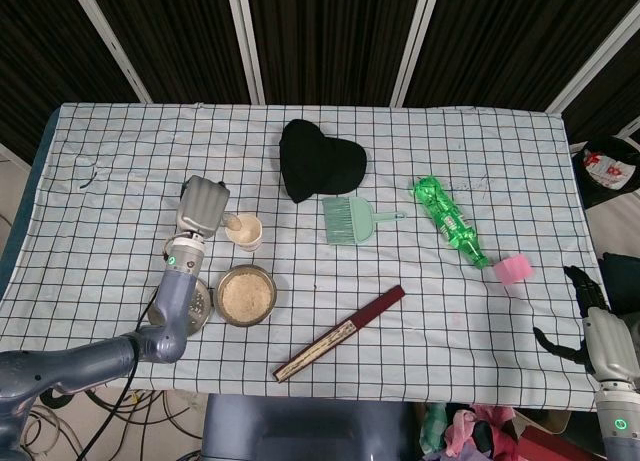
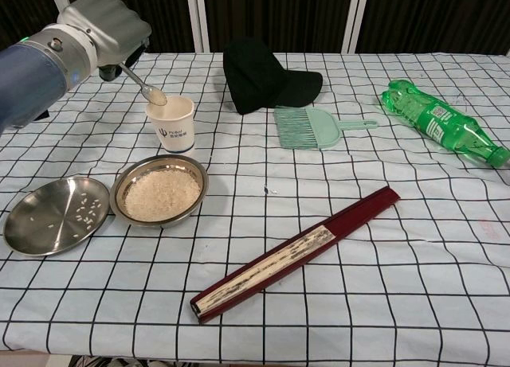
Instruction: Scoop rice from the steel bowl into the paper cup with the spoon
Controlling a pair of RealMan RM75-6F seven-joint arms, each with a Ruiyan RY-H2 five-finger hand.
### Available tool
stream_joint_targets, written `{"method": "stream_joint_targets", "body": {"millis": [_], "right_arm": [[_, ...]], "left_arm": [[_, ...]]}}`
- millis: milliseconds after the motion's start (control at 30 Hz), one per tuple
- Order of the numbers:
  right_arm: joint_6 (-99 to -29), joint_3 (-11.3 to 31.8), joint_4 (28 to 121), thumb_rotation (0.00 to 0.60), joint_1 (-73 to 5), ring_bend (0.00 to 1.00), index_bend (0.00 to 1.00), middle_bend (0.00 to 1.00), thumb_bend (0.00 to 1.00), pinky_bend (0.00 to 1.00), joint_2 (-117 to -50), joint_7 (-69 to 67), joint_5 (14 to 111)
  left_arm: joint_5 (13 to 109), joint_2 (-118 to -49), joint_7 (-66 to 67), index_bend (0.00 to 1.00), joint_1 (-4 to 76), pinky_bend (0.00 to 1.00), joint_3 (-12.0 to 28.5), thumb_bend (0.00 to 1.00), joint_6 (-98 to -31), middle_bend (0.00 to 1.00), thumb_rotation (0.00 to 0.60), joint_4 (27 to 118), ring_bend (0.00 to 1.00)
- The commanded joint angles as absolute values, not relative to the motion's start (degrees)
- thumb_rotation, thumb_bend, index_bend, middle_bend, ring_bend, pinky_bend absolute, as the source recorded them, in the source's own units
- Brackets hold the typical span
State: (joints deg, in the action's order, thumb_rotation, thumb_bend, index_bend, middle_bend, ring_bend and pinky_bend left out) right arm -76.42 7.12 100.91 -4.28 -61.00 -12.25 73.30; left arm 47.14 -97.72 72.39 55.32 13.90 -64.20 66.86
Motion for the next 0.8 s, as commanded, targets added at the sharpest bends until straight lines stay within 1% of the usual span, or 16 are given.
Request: {"method": "stream_joint_targets", "body": {"millis": [33,333,433,500,667,800], "right_arm": [[-76.34,7.29,101.03,0.6,-4.31,0.0,0.0,0.0,0.21,0.17,-60.94,-12.47,73.02],[-75.96,7.57,101.43,0.6,-4.3,0.0,0.0,0.0,0.21,0.17,-60.57,-13.41,72.46],[-75.85,7.63,101.59,0.6,-4.27,0.0,0.0,0.0,0.21,0.17,-60.41,-13.72,72.33],[-75.78,7.68,101.67,0.6,-4.26,0.0,0.0,0.0,0.21,0.17,-60.32,-13.94,72.24],[-75.59,7.67,101.84,0.6,-4.24,0.0,0.0,0.0,0.21,0.17,-60.16,-14.29,72.19],[-75.53,7.67,101.97,0.6,-4.2,0.0,0.0,0.0,0.21,0.17,-60.04,-14.58,72.23]], "left_arm": [[47.18,-98.37,73.52,0.76,56.25,1.0,13.32,0.48,-63.38,1.0,0.6,65.83,1.0],[50.09,-99.59,78.18,0.76,58.84,1.0,9.53,0.49,-60.98,1.0,0.6,62.97,1.0],[52.24,-99.85,79.96,0.76,59.89,1.0,7.59,0.49,-59.99,1.0,0.6,61.74,1.0],[54.88,-99.57,81.55,0.76,60.89,1.0,5.59,0.49,-59.05,1.0,0.6,60.88,1.0],[60.81,-98.71,82.7,0.76,62.72,1.0,2.28,0.49,-57.67,1.0,0.6,59.79,1.0],[67.48,-97.17,82.73,0.76,64.46,1.0,-1.04,0.49,-56.3,1.0,0.6,58.83,1.0]]}}
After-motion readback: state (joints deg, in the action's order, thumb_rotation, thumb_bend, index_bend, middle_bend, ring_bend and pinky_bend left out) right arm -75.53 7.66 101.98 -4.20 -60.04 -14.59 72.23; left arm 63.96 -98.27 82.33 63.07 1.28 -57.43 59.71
